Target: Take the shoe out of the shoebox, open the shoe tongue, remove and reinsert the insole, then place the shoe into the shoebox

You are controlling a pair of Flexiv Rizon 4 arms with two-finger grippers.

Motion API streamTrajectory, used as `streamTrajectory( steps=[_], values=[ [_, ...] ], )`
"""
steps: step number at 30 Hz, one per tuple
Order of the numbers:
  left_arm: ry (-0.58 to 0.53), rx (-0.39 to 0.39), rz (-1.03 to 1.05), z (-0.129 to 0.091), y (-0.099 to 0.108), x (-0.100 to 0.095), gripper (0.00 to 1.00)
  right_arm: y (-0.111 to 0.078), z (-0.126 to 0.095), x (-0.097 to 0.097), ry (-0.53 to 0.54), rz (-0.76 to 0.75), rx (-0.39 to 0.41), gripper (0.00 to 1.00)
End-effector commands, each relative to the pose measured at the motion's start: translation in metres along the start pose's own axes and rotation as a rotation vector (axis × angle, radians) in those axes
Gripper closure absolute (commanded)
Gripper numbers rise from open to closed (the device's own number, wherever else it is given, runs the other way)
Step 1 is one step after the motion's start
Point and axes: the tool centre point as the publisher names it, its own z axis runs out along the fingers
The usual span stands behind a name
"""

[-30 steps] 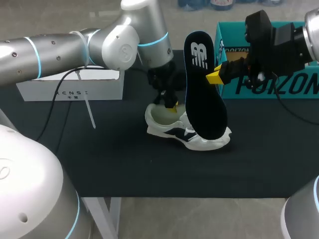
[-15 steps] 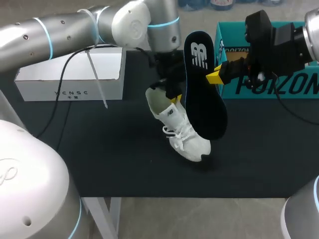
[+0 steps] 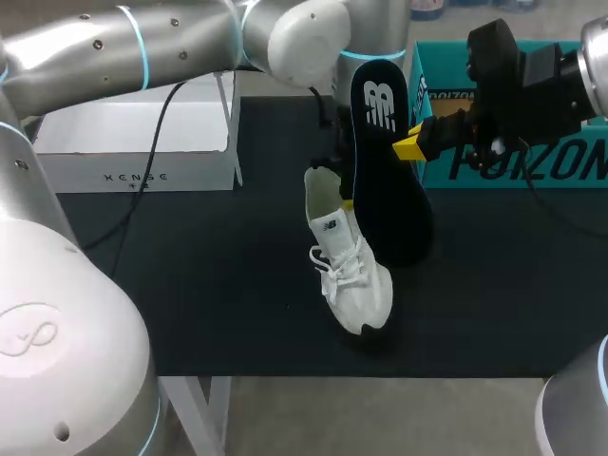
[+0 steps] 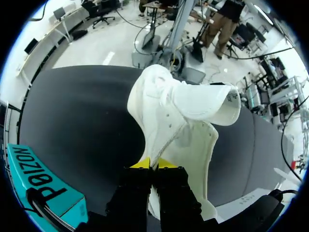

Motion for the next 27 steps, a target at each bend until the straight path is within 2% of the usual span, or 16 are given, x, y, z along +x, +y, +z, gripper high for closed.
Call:
streamTrajectory(
  steps=[1,15,25,26,27],
  values=[
    [0.233,-0.032,0.221,0.002,-0.002,-0.012,1.00,0.001,0.002,-0.001,0.000,0.001,0.002,1.00],
    [0.216,0.007,0.201,0.027,0.000,-0.029,1.00,0.001,0.002,-0.001,0.000,0.001,0.002,1.00],
    [0.187,0.018,0.158,0.032,0.004,-0.027,1.00,0.001,0.002,-0.001,0.000,0.001,0.002,1.00],
    [0.182,0.022,0.155,0.033,0.004,-0.027,0.21,0.001,0.002,-0.001,0.000,0.001,0.002,1.00],
    [0.173,0.019,0.158,0.034,0.004,-0.027,0.00,0.001,0.002,-0.001,0.000,0.001,0.002,1.00]
  ],
)
